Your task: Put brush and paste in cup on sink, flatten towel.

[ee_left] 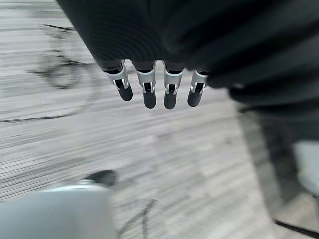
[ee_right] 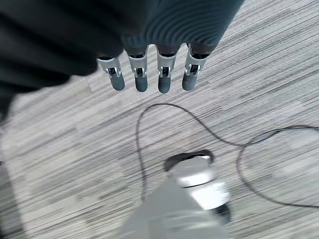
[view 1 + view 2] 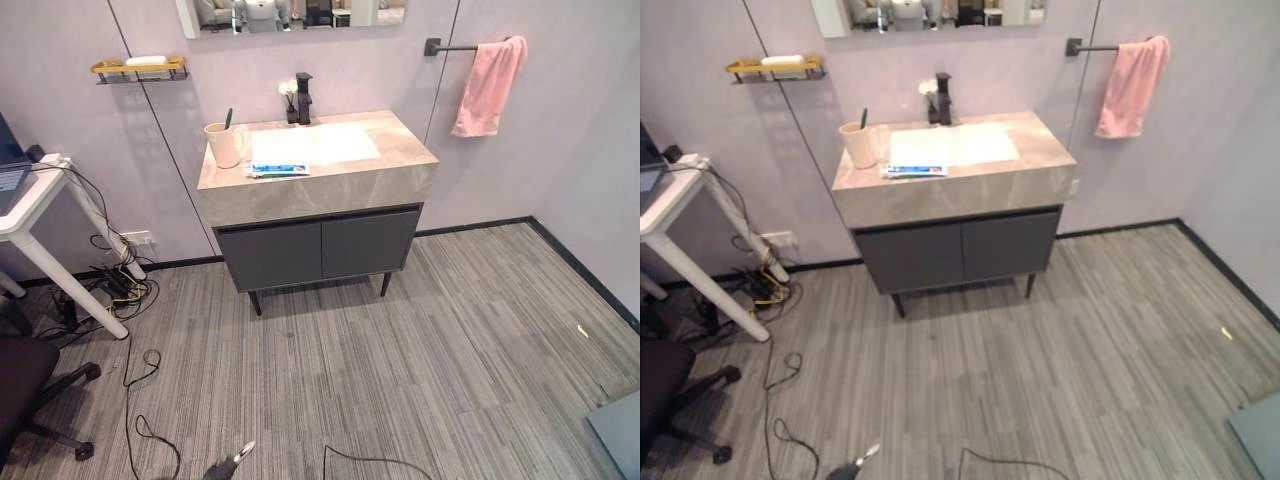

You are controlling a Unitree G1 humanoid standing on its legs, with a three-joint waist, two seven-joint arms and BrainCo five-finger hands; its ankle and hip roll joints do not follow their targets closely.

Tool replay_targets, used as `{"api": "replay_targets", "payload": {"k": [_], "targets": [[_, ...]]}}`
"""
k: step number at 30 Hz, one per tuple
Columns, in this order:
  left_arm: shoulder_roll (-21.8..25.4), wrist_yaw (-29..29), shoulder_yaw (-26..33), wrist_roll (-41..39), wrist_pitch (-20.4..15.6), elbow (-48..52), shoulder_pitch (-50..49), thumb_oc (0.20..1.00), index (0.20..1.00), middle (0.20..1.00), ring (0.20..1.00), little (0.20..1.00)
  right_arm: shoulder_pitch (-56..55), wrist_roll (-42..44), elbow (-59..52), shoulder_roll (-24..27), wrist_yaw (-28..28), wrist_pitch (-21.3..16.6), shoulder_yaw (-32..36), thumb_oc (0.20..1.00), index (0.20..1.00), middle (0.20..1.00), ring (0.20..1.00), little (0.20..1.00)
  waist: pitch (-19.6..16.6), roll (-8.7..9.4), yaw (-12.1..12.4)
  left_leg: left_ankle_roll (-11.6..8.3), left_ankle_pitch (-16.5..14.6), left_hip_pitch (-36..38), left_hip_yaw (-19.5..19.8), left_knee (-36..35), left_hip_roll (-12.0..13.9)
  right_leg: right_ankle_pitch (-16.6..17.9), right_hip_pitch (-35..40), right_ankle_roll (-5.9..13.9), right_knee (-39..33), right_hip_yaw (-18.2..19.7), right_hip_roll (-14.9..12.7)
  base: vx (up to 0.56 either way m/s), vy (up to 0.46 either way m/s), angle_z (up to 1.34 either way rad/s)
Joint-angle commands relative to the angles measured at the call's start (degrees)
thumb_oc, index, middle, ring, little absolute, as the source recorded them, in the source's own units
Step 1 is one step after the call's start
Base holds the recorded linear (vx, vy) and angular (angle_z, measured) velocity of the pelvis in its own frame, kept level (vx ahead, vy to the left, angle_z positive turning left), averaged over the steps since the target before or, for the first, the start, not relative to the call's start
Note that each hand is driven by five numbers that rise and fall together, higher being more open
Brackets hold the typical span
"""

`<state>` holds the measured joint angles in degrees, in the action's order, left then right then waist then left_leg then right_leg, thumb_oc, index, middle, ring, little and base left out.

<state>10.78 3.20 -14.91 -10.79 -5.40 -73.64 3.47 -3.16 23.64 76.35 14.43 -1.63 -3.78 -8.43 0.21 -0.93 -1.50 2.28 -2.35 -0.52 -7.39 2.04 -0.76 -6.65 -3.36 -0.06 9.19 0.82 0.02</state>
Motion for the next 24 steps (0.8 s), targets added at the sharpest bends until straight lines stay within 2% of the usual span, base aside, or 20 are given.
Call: {"api": "replay_targets", "payload": {"k": [1, 11, 17, 24], "targets": [[-0.37, 0.67, 1.44, 1.78, -1.43, -3.38, 2.31, 1.000, 1.000, 1.000, 1.000, 1.000, 4.80, 1.60, 0.04, 0.65, -0.95, -2.42, -1.58, 1.000, 1.000, 1.000, 1.000, 1.000, 2.16, 0.42, 0.66, -3.69, 3.37, 4.10, 3.56, -7.04, 1.27, 9.04, 8.13, 8.01, -12.62, 2.11, -7.20, 0.01, 0.022, -0.07], [-0.30, 1.09, 1.80, 1.95, -1.38, -4.19, 2.58, 1.000, 1.000, 1.000, 1.000, 1.000, 6.15, -2.07, -1.46, -0.15, -0.52, -2.57, -4.74, 1.000, 1.000, 1.000, 1.000, 1.000, 1.73, 1.31, 1.69, -2.57, 2.38, 4.94, 3.51, -7.04, 0.29, 9.49, 8.12, 9.06, -11.95, 2.28, -8.40, 0.02, 0.075, -0.02], [-0.18, 1.41, 1.87, 3.23, -1.21, -4.90, 2.72, 1.000, 1.000, 1.000, 1.000, 1.000, 6.46, -4.42, -0.82, -0.97, -0.30, -2.09, -5.70, 1.000, 1.000, 1.000, 1.000, 1.000, 1.98, 2.25, 2.35, -1.42, 1.50, 5.63, 2.80, -7.04, -0.68, 10.20, 6.79, 10.33, -9.59, 2.83, -9.48, 0.01, 0.110, -0.06], [0.39, 1.52, 1.49, 5.30, -1.05, -5.14, 3.04, 1.000, 1.000, 1.000, 1.000, 1.000, 6.63, -6.16, 0.14, -0.59, -0.21, -1.64, -5.62, 1.000, 1.000, 1.000, 1.000, 1.000, 2.80, 3.58, 3.05, 0.08, 0.49, 6.39, 2.77, -7.04, -2.54, 12.96, 4.75, 11.56, -5.15, 3.29, -11.48, 0.02, 0.127, -0.03]]}}
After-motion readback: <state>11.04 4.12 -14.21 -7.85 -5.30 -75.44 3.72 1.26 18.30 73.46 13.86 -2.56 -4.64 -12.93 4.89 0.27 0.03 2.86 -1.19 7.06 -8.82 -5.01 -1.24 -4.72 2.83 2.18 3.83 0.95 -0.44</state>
